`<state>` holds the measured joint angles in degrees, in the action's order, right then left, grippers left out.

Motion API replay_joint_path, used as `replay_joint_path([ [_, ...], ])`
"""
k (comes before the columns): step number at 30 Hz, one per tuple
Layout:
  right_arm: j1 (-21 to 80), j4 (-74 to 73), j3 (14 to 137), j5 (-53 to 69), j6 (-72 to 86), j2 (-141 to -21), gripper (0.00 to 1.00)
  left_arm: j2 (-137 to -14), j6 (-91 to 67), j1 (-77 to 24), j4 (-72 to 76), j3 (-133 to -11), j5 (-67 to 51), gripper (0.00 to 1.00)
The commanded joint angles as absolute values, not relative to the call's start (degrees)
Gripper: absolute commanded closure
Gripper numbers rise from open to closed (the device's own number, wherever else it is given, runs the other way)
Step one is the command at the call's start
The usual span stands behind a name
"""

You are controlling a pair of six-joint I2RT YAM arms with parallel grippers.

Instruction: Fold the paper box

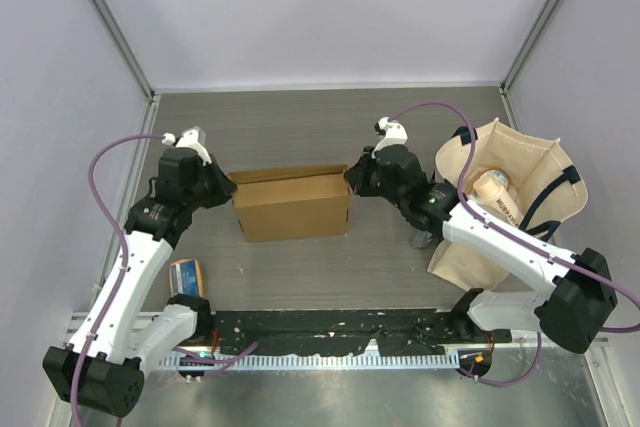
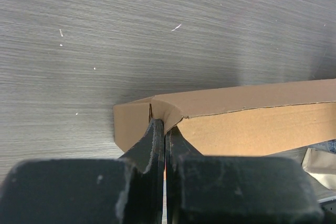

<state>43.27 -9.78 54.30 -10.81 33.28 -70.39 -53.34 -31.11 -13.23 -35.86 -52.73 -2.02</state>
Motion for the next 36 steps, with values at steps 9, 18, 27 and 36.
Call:
replay_joint_path([
  [9,43.5,-16.6,53.7,-9.1,31.3,-73.2,0.98,-58.1,-27.3,-13.4,-49.0,-55.2,-1.5,1.0],
  [18,43.4,-16.3,54.1,-8.6,30.4,-74.4,0.98,-58.8,-25.4,-13.4,-50.5,-57.1,1.0,1.0],
  [27,43.4,-16.1,54.0,-8.1,30.5,-73.9,0.99,-59.8,-29.4,-13.4,-51.2,-55.6,2.3,1.0],
  [36,43.6,-5.8,44.4,-6.2,26.2,-69.1,0.98,-52.5,-36.7,-13.5,-50.4,-51.4,3.4,0.92],
])
